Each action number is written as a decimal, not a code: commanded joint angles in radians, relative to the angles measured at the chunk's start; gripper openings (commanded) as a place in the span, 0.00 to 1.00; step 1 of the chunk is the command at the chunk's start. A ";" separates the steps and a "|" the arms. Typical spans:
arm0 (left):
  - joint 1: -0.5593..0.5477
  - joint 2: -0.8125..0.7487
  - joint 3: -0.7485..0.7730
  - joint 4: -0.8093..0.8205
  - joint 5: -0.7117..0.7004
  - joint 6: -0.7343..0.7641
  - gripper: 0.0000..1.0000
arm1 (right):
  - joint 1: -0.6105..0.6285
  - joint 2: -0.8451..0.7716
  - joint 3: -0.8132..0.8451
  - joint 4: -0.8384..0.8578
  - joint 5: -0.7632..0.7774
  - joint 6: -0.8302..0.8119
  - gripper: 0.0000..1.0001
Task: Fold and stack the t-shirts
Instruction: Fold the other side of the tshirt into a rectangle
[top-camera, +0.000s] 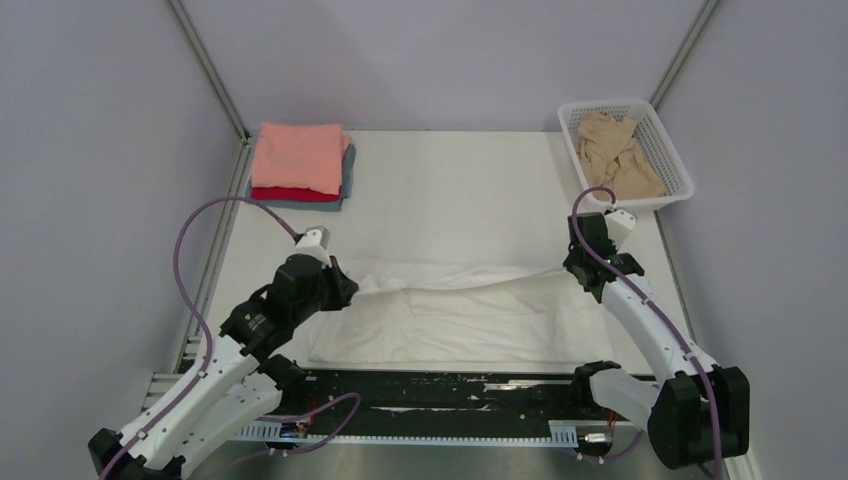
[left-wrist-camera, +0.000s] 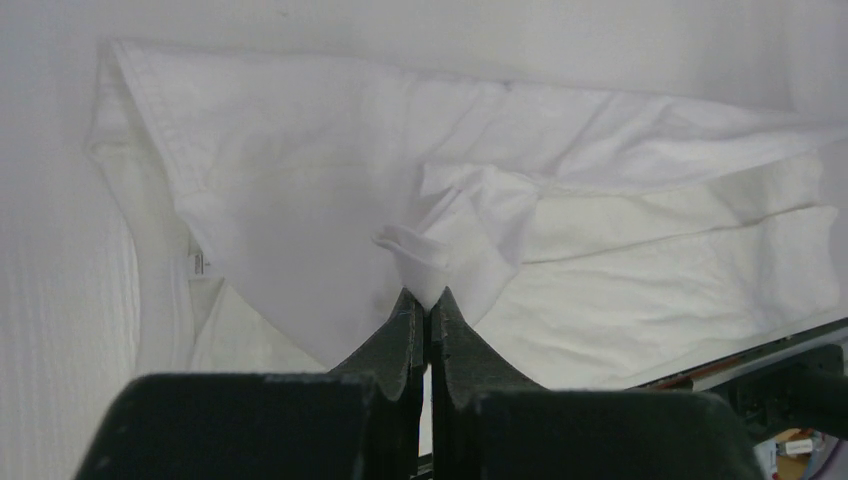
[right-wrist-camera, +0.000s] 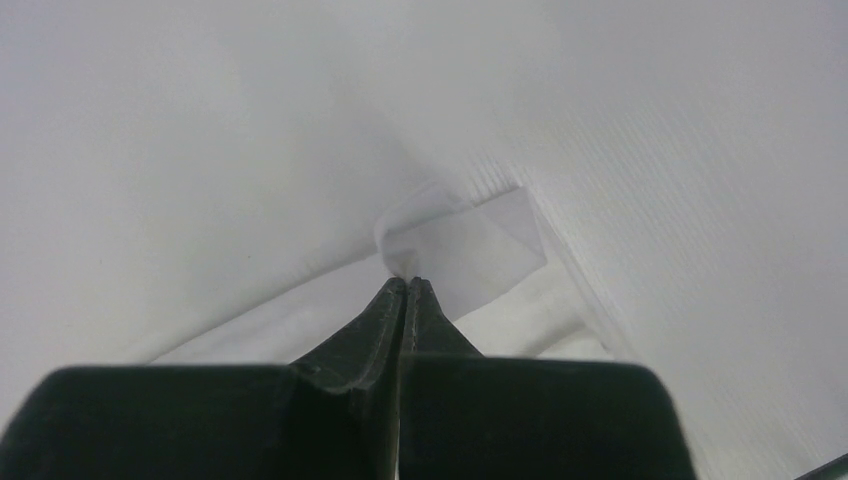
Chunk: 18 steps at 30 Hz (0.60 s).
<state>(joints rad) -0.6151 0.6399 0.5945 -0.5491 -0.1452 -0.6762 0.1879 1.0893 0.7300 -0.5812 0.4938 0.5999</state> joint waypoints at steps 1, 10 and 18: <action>-0.009 -0.068 -0.002 -0.062 0.040 -0.048 0.00 | 0.002 -0.050 -0.028 -0.028 -0.018 0.014 0.00; -0.011 -0.083 -0.090 -0.151 0.148 -0.167 0.15 | 0.002 -0.054 -0.142 -0.083 -0.042 0.132 0.17; -0.024 -0.185 -0.121 -0.367 0.165 -0.332 0.69 | 0.002 -0.419 -0.196 -0.128 0.053 0.242 0.76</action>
<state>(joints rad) -0.6308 0.5209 0.4377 -0.8066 0.0071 -0.8906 0.1879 0.8478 0.5076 -0.7044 0.4641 0.7704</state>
